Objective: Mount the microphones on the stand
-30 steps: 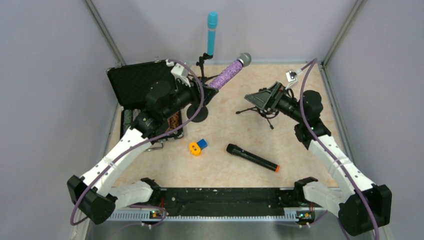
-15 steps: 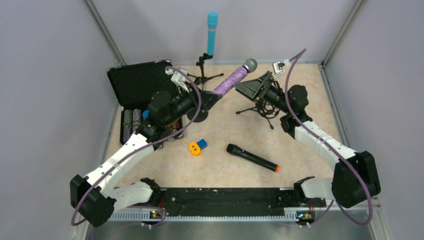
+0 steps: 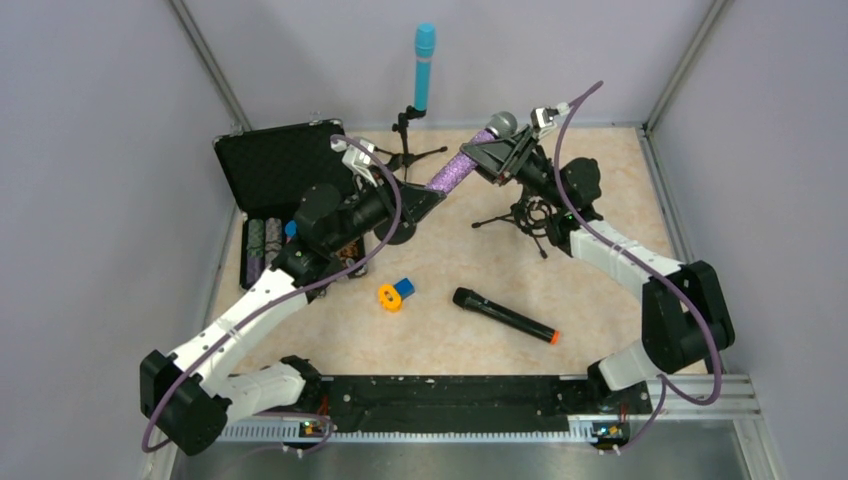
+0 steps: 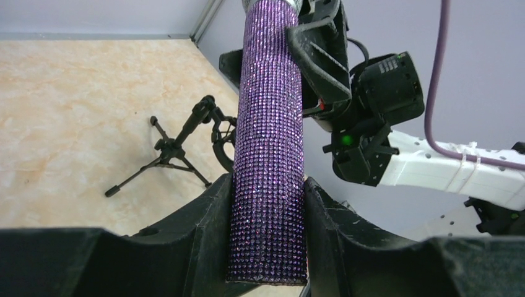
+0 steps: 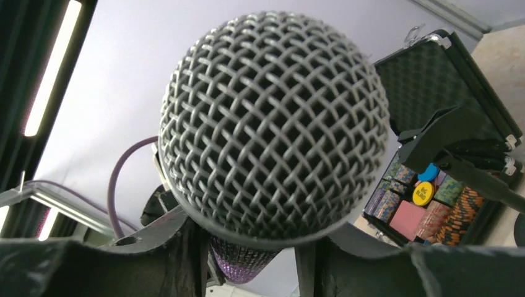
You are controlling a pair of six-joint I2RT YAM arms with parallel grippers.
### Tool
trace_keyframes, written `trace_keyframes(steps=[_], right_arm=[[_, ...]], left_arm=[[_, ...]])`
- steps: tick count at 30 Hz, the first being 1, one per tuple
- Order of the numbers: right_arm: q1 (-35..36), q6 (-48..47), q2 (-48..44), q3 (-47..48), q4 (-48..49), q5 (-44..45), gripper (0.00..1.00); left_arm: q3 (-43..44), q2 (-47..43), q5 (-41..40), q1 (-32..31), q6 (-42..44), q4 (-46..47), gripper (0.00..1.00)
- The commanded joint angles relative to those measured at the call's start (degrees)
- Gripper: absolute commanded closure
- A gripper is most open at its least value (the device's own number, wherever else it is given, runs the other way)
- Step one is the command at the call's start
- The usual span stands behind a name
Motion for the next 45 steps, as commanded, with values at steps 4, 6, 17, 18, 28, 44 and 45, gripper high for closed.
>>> trace_keyframes(steps=[4, 6, 17, 18, 28, 44, 45], right_arm=[[0.7, 1.2, 0.3, 3.6, 5.9, -2.0, 0.97], [0.7, -1.0, -0.5, 3.7, 3.4, -2.1, 1.0], [0.7, -22.9, -9.1, 4.1, -21.4, 2.5, 1.0], [0.7, -24.5, -9.6, 4.2, -23.2, 3.1, 1.0], [0.7, -36.4, -14.9, 4.1, -36.7, 7.0, 1.0], [0.7, -51.3, -24.0, 4.2, -49.6, 14.6, 1.0], [0.7, -52.3, -24.8, 4.3, -50.5, 15.6, 1.0]], left_arm=[[-1.1, -2.4, -0.4, 0.1, -0.2, 6.3, 1.0], [-1.4, -2.4, -0.5, 0.1, -0.1, 6.1, 1.0], [-1.9, 0.8, 2.0, 0.1, -1.4, 7.3, 0.31], [-2.0, 0.8, 2.0, 0.1, -1.6, 7.2, 0.26], [-7.3, -1.5, -2.5, 1.0, -4.9, 11.2, 0.01], [-9.0, 6.8, 4.8, 4.2, -11.4, 13.6, 0.01], [-8.4, 7.6, 5.5, 4.2, -10.8, 12.4, 0.01]])
